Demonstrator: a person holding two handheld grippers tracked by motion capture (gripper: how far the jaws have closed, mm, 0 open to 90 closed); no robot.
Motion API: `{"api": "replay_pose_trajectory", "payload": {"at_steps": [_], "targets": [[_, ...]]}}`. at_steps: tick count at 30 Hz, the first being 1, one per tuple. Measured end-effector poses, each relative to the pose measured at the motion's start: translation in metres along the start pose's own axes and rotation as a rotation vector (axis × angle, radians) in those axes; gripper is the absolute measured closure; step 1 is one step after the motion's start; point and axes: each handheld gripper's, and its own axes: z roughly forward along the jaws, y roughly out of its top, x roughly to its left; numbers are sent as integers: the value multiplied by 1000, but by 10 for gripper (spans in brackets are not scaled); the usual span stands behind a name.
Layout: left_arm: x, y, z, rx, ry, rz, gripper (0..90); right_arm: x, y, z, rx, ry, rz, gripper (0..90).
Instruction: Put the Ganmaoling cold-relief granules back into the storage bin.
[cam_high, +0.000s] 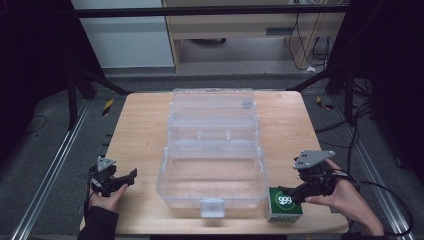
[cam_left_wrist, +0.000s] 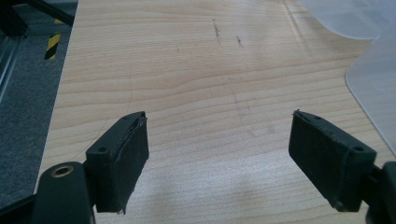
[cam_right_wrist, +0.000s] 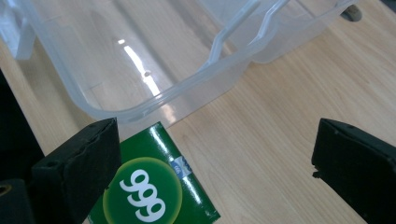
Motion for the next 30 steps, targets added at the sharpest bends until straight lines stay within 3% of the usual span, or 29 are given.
{"api": "replay_pose_trajectory", "payload": {"at_steps": [15,30], "targets": [[-1,0,0,3,-2,3,193,17,-4,9,120,92,-116,15],[-1,0,1,7,-2,7,193,24,-14,19,191,144,-177,14]]}}
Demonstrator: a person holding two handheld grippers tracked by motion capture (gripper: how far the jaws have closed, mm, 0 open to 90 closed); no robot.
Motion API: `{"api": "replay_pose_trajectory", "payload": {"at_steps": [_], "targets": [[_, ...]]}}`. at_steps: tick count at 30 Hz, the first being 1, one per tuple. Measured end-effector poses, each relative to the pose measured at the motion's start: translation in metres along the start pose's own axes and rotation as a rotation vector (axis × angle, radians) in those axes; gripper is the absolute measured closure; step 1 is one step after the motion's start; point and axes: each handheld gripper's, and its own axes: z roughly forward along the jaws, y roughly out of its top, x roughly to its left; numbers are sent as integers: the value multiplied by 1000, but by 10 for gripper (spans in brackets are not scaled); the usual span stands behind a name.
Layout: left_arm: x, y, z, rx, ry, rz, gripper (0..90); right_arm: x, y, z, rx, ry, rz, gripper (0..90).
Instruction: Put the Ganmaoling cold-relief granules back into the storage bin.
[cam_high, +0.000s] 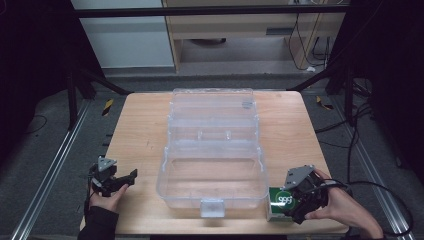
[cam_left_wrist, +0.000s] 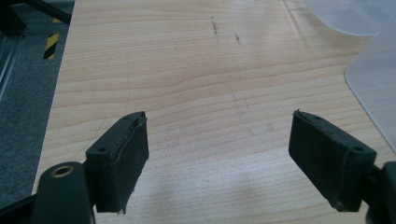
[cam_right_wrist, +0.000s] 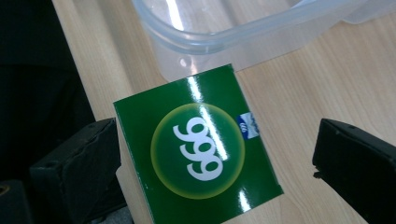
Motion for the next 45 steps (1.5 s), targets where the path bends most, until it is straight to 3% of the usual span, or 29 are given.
{"api": "replay_pose_trajectory", "payload": {"at_steps": [21,39,45], "targets": [[0,0,0,0,1,2,193,5,6,22,95,47,-115,10],[1,0,0,1,3,3,193,-1,-2,52,171,114,-155,51],[1,0,0,0,2,2,193,-1,-1,54,186,125,-158,72]]}}
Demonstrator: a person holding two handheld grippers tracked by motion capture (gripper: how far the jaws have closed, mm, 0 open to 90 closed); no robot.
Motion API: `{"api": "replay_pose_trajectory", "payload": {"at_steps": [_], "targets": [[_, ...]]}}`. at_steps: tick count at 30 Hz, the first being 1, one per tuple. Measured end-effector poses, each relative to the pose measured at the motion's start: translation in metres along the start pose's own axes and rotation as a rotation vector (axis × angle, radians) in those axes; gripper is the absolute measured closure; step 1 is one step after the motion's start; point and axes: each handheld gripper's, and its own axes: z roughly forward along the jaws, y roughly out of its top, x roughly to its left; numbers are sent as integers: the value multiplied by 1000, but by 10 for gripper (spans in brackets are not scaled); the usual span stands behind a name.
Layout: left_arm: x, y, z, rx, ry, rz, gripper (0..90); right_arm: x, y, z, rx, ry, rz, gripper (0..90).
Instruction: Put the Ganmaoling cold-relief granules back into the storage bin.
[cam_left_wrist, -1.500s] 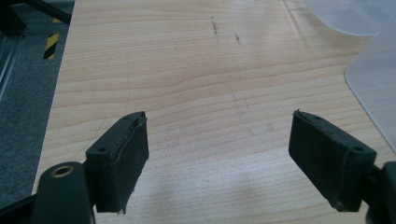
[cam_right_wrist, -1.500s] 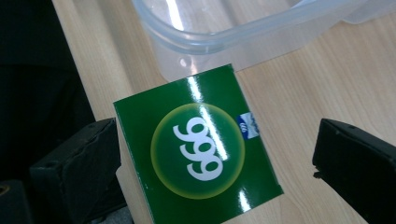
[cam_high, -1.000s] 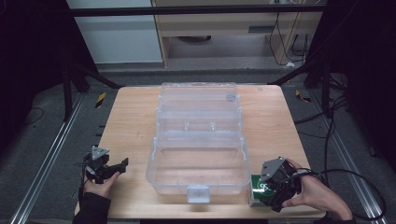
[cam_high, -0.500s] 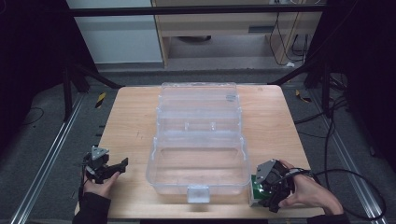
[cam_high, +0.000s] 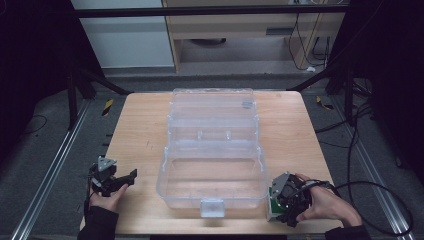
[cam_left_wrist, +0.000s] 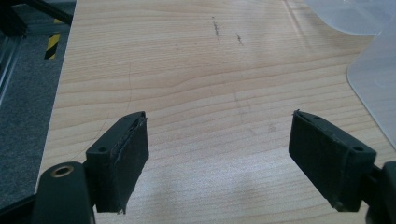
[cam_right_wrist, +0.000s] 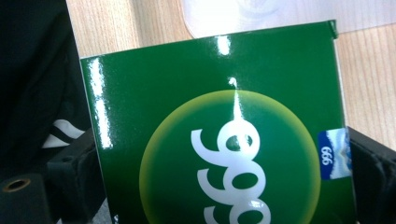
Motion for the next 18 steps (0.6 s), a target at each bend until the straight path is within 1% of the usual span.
{"api": "replay_pose_trajectory", "payload": {"at_steps": [4,5,6,7,8,14,15,18], "targets": [[0,0,0,0,1,1,194,-1,0,-1,-4,5,10,107],[0,0,0,1,1,1,193,-2,-1,-3,-7,11,16,135],[0,0,0,1,1,1,194,-2,-1,-3,-7,11,16,135],[0,0,0,1,1,1,194,-2,-2,-4,-9,16,32,151],[0,0,0,1,1,1,193,-2,-2,-5,-4,18,48,154],[0,0,0,1,1,1,194,-1,-2,-7,0,12,68,160],[0,0,0,1,1,1,195,-1,-3,-8,-3,7,68,160],[0,0,0,2,1,1,195,0,-5,-14,-20,4,86,160]]}}
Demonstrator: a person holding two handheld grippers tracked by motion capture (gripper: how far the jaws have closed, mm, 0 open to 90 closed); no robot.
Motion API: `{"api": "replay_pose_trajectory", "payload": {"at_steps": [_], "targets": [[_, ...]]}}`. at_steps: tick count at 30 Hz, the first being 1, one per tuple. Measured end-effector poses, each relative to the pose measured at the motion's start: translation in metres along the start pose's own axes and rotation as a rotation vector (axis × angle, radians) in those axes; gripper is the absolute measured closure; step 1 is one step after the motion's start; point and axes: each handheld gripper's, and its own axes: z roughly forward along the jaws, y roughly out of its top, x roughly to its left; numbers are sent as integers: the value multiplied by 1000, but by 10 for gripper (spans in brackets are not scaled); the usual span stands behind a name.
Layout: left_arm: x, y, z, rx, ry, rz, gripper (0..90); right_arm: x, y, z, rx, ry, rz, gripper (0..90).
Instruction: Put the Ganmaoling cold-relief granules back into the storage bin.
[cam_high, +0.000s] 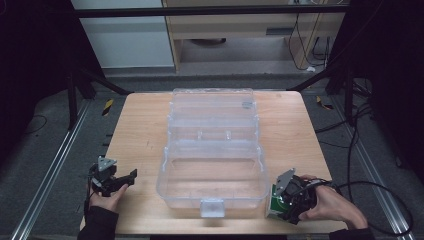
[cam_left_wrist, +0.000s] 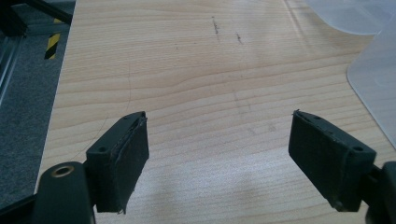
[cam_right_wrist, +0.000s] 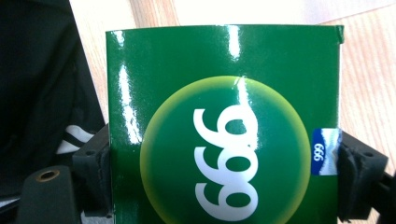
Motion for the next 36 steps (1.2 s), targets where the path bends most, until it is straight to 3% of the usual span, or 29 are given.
{"api": "replay_pose_trajectory", "payload": {"at_steps": [7,21,30,36], "targets": [[0,0,0,2,-1,0,194,1,-6,-15,-33,-19,25,161],[0,0,1,4,-1,-2,195,0,-6,-62,-94,-79,53,160],[0,0,1,6,-1,-3,195,-1,17,-96,-133,-122,30,160],[1,0,1,5,-2,-3,194,-3,36,-106,-149,-141,-7,160]]}}
